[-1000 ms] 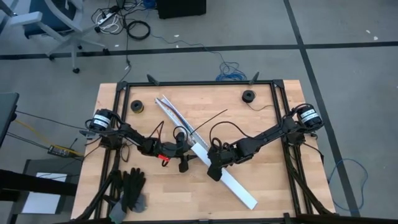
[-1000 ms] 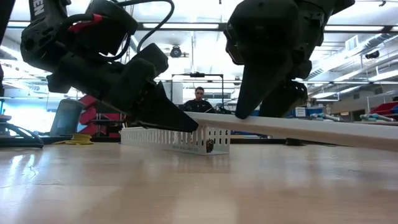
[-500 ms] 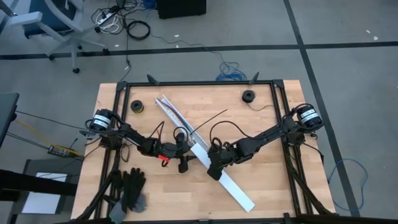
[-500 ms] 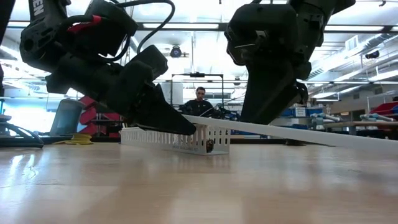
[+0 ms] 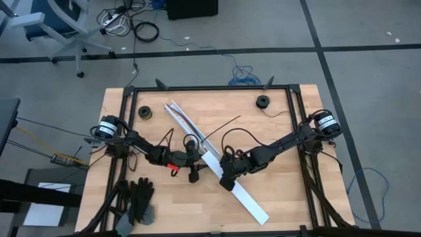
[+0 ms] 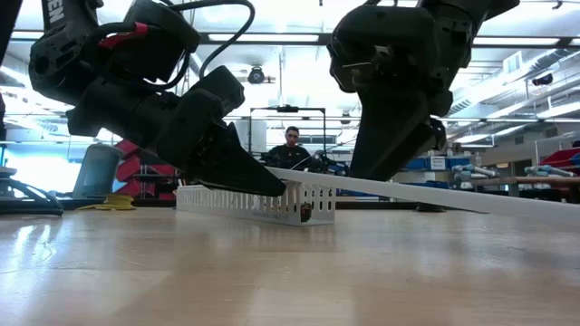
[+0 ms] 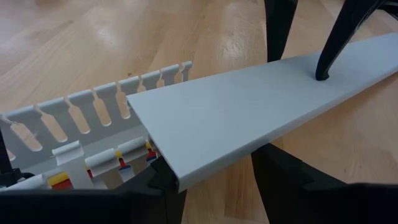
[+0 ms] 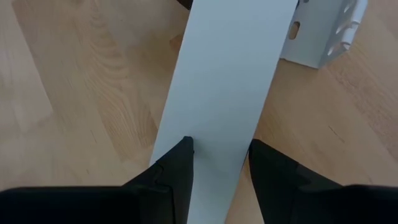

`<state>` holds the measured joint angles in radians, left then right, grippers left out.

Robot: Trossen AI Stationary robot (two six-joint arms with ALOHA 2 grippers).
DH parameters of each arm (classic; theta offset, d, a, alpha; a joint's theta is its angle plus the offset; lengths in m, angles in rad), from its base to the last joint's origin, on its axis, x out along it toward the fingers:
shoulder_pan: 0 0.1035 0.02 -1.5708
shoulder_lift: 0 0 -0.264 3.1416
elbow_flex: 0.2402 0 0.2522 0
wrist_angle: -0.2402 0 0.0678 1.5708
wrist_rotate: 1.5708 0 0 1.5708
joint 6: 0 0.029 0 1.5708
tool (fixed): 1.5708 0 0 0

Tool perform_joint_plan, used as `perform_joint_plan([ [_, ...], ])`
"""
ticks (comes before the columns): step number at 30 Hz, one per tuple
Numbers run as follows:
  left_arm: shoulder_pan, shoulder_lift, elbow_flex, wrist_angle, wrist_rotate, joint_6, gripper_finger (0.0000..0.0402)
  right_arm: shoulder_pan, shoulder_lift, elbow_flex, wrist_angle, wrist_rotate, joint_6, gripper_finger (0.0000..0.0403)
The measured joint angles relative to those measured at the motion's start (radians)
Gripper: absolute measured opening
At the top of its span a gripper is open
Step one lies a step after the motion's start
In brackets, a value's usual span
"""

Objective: Ziptie cables
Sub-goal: Close the white cable duct

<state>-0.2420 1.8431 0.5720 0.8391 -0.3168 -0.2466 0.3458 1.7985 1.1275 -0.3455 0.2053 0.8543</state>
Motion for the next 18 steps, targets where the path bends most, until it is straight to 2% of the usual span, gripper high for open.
perform_joint_plan([
  [7, 0.001, 0.000, 0.000, 0.000, -0.003, 0.000, 0.0147, -0.001, 0.000, 0.000, -0.012, 0.029, -0.026, 0.0134],
  [11, 0.000, 0.000, 0.000, 0.002, 0.002, 0.000, 0.0147, -0.002, 0.000, 0.000, -0.008, -0.021, -0.071, 0.0142],
  [14, 0.000, 0.000, 0.000, 0.003, 0.012, 0.000, 0.0147, -0.003, 0.000, 0.000, 0.011, -0.071, -0.071, 0.0163],
  [18, 0.000, 0.000, 0.000, 0.007, 0.012, 0.000, 0.0147, -0.004, 0.000, 0.000, 0.031, -0.097, -0.092, 0.0212],
])
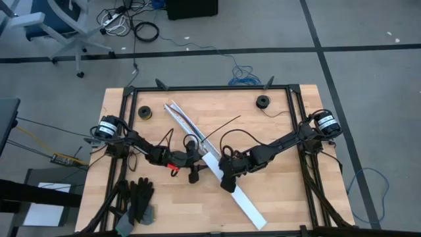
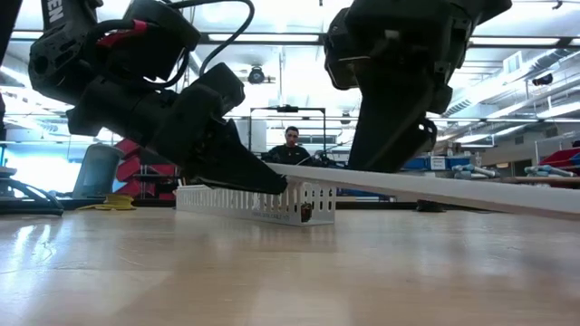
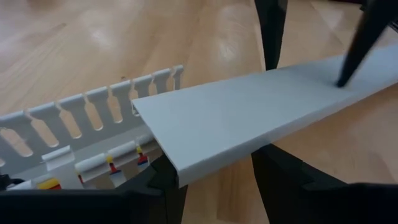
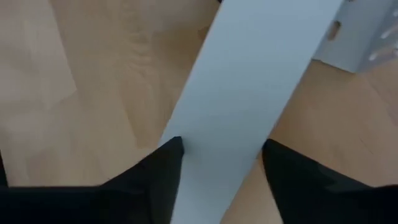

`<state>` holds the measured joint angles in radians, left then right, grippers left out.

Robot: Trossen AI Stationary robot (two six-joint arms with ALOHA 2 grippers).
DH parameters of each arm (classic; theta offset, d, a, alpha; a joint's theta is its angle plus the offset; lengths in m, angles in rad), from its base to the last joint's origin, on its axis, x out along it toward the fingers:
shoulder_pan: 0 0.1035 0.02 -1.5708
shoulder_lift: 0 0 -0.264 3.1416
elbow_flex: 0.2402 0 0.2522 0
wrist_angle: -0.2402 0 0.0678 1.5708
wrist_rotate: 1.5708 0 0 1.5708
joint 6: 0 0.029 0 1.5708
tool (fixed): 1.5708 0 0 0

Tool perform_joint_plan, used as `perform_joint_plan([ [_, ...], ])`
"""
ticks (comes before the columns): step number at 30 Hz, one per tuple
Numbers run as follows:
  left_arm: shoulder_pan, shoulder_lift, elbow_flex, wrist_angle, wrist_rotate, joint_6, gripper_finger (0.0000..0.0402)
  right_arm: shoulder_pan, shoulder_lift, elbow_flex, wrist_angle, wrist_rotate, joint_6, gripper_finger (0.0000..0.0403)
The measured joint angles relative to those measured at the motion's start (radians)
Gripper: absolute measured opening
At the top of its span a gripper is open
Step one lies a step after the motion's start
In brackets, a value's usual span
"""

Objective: Ziptie cables
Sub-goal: Close the white cable duct

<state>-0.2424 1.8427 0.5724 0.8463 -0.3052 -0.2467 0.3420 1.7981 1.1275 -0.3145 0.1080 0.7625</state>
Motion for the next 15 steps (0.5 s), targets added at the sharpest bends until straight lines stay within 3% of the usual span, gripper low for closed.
perform_joint_plan([
  [9, 0.001, -0.001, 0.002, 0.004, -0.017, 0.004, 0.0147, 0.001, 0.000, 0.000, 0.052, -0.006, 0.004, 0.0336],
  [15, 0.002, -0.001, 0.003, 0.019, -0.016, 0.004, 0.0147, 0.001, 0.000, 0.000, 0.031, 0.056, 0.079, 0.0371],
])
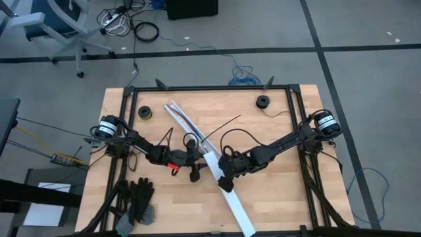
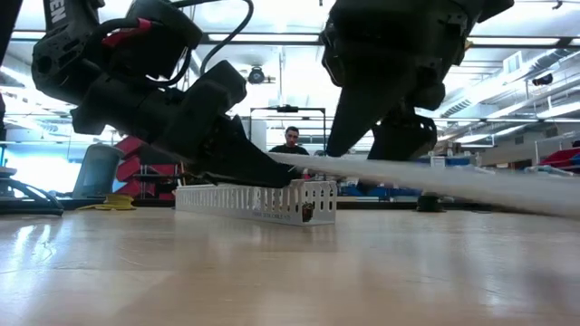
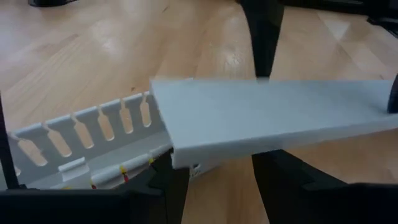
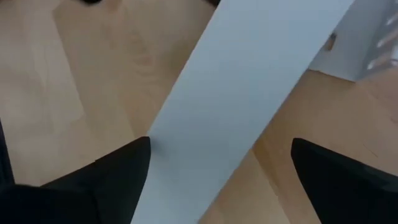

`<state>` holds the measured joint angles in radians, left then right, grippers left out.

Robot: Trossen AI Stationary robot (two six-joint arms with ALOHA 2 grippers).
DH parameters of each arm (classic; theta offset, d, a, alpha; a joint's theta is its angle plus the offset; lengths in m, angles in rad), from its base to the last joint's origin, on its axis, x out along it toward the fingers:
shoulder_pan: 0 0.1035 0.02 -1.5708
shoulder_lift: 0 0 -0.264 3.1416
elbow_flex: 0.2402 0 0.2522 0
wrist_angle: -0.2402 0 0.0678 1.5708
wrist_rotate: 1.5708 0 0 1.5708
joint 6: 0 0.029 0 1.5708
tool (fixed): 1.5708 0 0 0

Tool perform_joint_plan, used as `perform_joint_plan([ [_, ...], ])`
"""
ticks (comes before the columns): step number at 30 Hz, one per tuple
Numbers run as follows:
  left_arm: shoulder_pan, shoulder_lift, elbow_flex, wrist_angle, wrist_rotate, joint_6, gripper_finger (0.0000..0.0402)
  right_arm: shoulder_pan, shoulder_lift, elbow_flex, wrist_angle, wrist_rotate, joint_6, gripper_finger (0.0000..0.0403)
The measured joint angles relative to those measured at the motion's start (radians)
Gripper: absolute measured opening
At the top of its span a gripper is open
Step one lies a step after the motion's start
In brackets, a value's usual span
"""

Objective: Ziptie cables
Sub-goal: Close the white cable duct

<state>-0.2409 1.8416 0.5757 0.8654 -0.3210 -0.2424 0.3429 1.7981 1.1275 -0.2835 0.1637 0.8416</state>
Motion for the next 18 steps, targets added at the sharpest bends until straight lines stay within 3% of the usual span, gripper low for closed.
perform_joint_plan([
  [12, 0.002, 0.000, 0.007, 0.007, 0.005, 0.026, 0.0147, 0.001, 0.036, 0.000, 0.073, 0.023, 0.101, 0.0362],
  [18, 0.005, 0.000, 0.011, 0.004, 0.008, 0.025, 0.0147, 0.001, 0.148, 0.007, 0.161, -0.075, 0.102, 0.0351],
])
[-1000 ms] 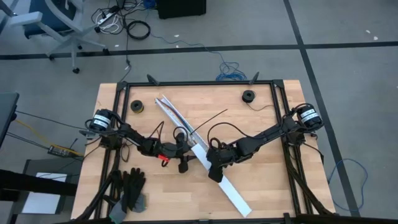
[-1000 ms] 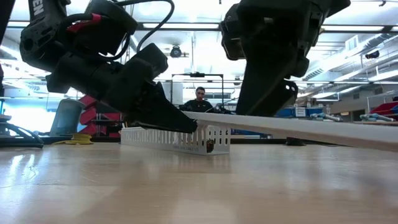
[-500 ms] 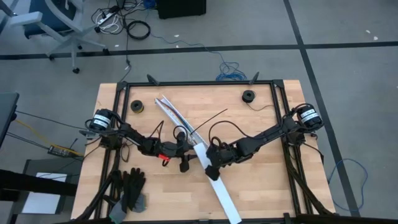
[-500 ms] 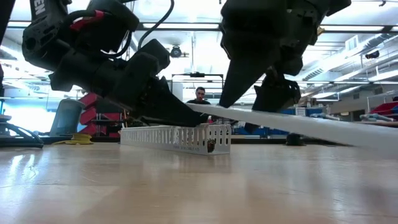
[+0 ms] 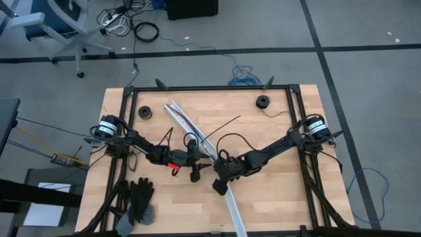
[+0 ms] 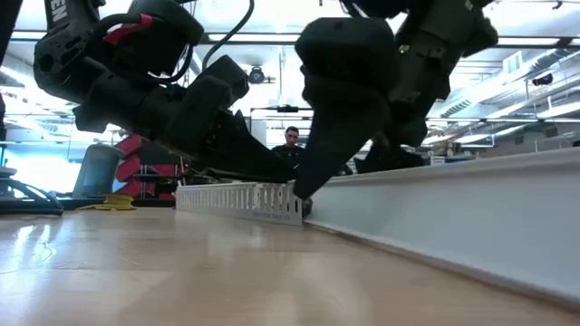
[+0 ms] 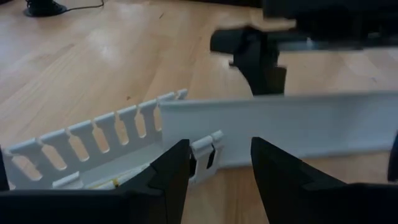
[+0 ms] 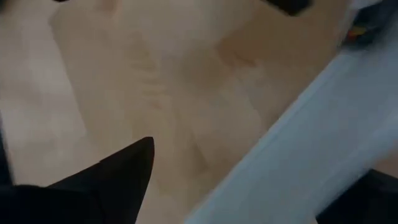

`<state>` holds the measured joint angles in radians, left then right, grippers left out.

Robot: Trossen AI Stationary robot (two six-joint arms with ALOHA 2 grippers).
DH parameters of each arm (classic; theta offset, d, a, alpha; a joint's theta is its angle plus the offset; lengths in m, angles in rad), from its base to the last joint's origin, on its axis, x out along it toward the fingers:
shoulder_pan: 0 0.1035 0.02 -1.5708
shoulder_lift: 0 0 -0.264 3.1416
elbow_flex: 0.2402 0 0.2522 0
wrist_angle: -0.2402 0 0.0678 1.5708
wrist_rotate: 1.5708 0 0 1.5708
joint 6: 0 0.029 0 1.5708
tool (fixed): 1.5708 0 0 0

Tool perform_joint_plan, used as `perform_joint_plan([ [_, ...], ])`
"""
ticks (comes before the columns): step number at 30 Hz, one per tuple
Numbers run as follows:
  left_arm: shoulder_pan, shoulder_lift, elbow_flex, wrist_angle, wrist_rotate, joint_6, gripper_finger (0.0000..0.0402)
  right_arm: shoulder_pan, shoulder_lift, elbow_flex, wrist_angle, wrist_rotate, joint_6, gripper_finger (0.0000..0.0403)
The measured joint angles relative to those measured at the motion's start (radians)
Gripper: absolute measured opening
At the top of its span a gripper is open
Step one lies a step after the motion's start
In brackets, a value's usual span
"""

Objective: Ziptie cables
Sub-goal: Close the white cable duct

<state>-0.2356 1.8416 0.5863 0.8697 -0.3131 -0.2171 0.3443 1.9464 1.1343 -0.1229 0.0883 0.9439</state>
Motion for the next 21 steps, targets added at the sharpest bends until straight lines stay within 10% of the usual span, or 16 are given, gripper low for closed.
perform_joint_plan([
  [11, 0.000, 0.000, 0.000, -0.008, 0.003, 0.000, 0.0147, 0.012, -0.031, -0.007, -0.066, 0.016, 0.050, 0.0283],
  [21, 0.000, 0.000, 0.000, -0.010, 0.003, 0.000, 0.0147, 0.020, -0.034, -0.006, -0.122, 0.002, 0.070, 0.0081],
])
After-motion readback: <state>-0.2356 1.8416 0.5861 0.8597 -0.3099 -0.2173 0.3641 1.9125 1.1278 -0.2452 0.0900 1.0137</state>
